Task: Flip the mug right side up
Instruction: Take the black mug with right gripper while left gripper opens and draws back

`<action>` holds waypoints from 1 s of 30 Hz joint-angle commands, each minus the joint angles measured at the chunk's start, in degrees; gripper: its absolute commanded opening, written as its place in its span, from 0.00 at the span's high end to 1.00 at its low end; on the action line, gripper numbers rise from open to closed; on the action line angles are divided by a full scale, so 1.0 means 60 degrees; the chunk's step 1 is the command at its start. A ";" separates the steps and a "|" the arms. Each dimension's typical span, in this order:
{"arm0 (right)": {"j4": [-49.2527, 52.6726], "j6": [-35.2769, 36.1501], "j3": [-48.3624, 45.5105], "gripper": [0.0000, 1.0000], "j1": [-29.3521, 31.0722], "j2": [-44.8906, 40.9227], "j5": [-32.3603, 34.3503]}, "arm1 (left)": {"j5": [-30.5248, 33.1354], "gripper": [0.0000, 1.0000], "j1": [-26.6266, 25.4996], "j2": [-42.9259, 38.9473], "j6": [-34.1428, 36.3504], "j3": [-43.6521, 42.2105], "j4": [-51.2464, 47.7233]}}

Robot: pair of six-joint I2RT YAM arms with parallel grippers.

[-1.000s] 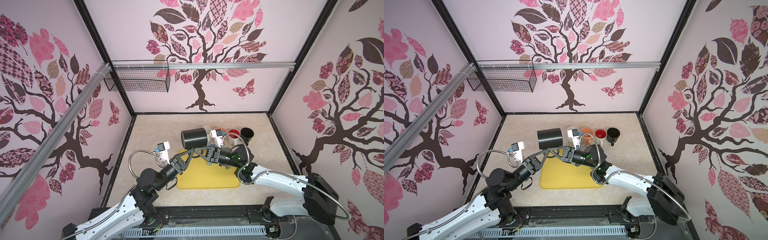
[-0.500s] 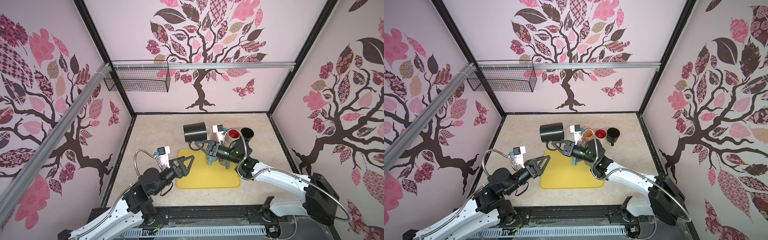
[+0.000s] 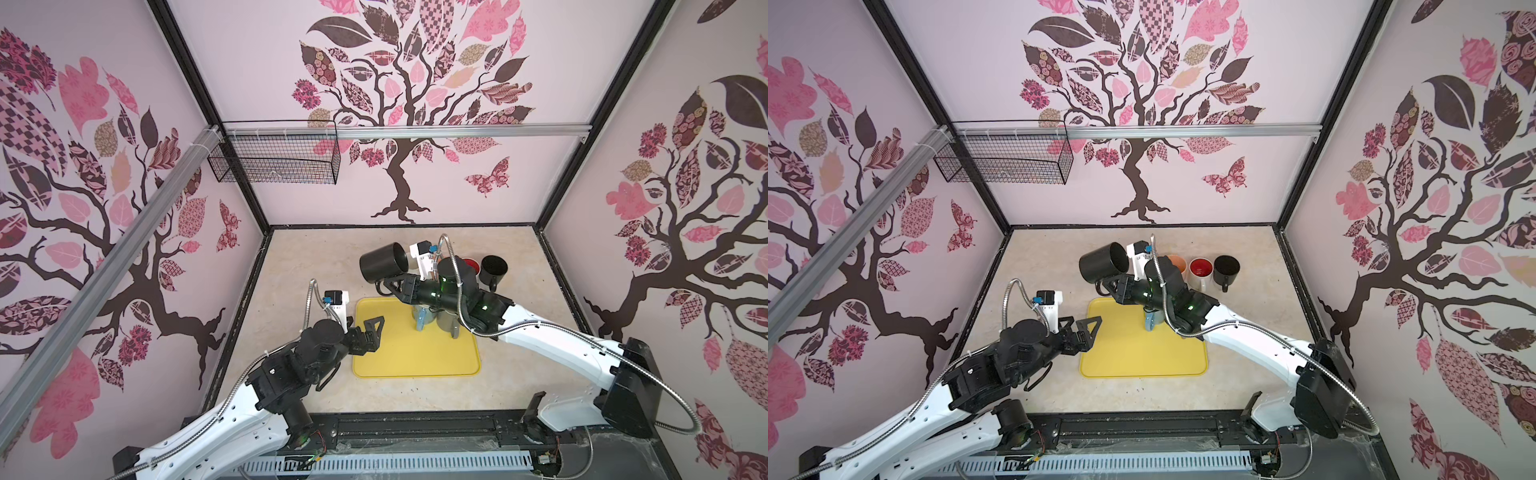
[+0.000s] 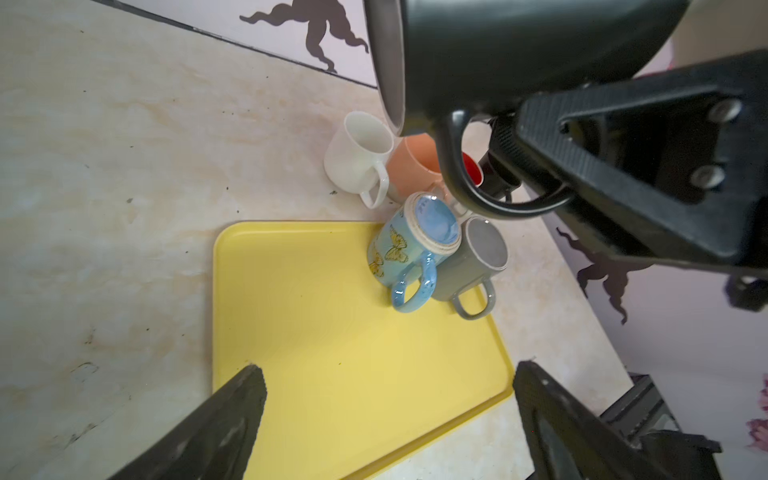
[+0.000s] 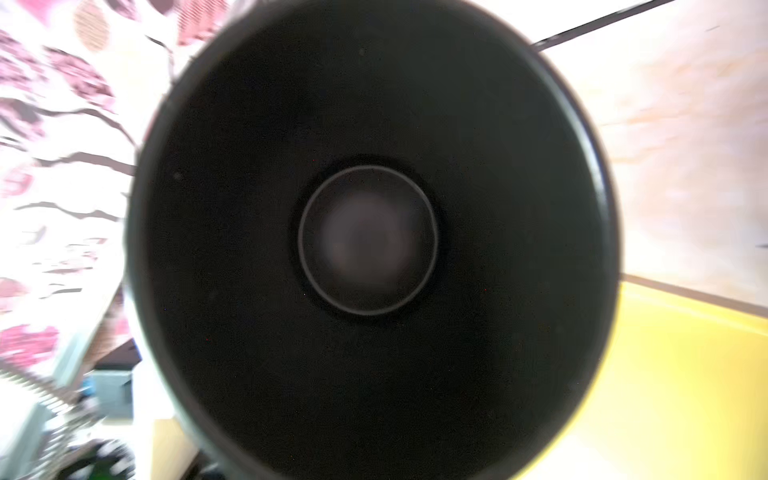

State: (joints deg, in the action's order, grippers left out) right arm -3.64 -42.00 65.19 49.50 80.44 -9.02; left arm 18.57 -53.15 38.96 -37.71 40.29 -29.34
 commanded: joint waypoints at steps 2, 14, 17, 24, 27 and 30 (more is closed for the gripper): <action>0.1217 0.1641 0.1302 1.00 0.0106 0.0396 0.1710 | 0.0033 0.07 -0.0019 0.0249 0.0528 -0.0013 -0.0513; 0.3019 0.2887 0.3135 1.00 0.0107 0.2101 0.3706 | -0.0035 0.10 -0.0034 -0.0111 0.0267 -0.0945 0.0220; 0.3166 0.3025 0.3475 1.00 0.0107 0.2534 0.3933 | -0.0072 0.10 -0.0034 -0.0147 0.0278 -0.0962 0.0091; 0.3669 0.3341 0.4383 1.00 0.0101 0.3719 0.4456 | 0.0029 0.10 -0.0034 -0.0685 0.0220 -0.1171 0.0036; 0.3763 0.3476 0.4681 1.00 0.0108 0.4302 0.4648 | 0.0090 0.11 -0.0034 -0.0810 0.0234 -0.1192 -0.0054; 0.4046 0.3521 0.5089 1.00 0.0105 0.4917 0.4917 | 0.0053 0.11 -0.0034 -0.0810 0.0228 -0.1193 -0.0141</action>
State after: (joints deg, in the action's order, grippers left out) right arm 21.98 -22.59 91.31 49.82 107.39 16.53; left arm 18.02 -53.19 34.35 -36.23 34.65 -29.74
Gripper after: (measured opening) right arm 0.191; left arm 0.893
